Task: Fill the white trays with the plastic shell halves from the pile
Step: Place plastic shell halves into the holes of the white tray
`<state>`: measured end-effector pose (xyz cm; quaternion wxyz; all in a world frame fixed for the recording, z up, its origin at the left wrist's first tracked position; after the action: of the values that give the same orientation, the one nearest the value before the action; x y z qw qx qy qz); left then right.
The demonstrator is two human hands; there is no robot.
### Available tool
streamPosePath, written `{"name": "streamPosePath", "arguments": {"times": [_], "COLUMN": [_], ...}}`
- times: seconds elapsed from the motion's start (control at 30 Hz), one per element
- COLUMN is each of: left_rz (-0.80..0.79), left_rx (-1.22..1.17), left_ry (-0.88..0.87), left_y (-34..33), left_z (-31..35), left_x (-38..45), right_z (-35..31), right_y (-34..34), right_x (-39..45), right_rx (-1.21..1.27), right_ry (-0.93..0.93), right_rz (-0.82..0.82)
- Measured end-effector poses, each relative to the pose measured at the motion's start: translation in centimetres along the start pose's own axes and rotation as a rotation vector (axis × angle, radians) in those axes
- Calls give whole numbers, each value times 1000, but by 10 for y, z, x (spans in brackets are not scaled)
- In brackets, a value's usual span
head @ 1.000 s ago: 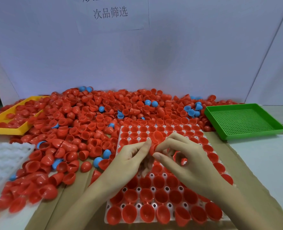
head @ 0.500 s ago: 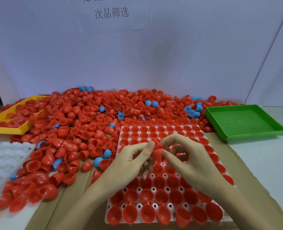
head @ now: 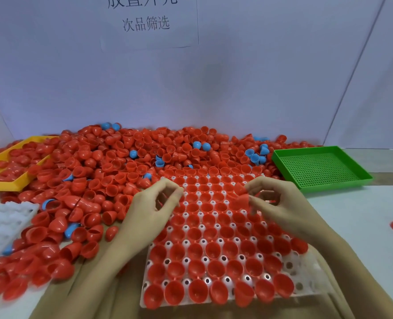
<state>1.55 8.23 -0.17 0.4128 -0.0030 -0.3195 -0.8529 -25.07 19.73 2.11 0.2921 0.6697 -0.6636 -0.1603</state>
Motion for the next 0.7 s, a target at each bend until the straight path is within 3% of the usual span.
{"name": "streamPosePath", "arguments": {"times": [0.2, 0.7], "left_rz": [106, 108], "left_rx": [125, 282], "left_ry": [24, -2], "left_y": [17, 18], "left_z": [-20, -24], "left_x": [3, 1], "right_z": [8, 5], "right_y": [15, 13], "right_x": [-41, -116], "right_rx": [-37, -222], "right_ry": [-38, -130], "right_rz": [-7, -182]}}
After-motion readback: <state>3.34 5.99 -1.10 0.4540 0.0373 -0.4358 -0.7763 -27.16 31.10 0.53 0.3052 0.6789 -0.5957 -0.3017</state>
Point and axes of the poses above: each hand's wrist, its own x-axis towards the middle knuckle, its own y-axis out of the back of the hand, z = x × y, the point moved 3 cm from there along x, towards the middle knuckle, and after that the axes turned 14 degrees about -z, right-handed, at the moved point
